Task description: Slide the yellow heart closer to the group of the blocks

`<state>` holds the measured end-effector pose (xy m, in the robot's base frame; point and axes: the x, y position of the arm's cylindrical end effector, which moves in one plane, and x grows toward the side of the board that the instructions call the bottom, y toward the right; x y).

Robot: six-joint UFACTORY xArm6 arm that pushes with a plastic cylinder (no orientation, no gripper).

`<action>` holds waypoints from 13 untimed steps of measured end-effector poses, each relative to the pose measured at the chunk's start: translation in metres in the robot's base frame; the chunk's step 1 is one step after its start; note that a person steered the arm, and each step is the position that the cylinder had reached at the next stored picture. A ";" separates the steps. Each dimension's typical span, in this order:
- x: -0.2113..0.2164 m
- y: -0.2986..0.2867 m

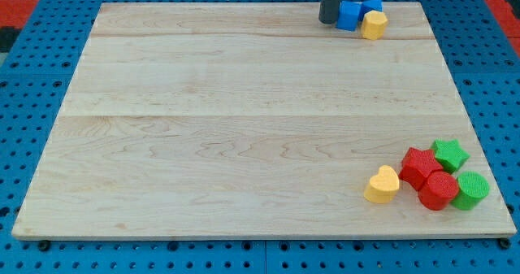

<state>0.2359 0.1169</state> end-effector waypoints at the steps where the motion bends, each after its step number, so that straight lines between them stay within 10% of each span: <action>1: 0.000 0.012; 3: 0.011 -0.008; 8: 0.353 -0.039; 13: 0.360 0.029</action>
<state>0.5954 0.1454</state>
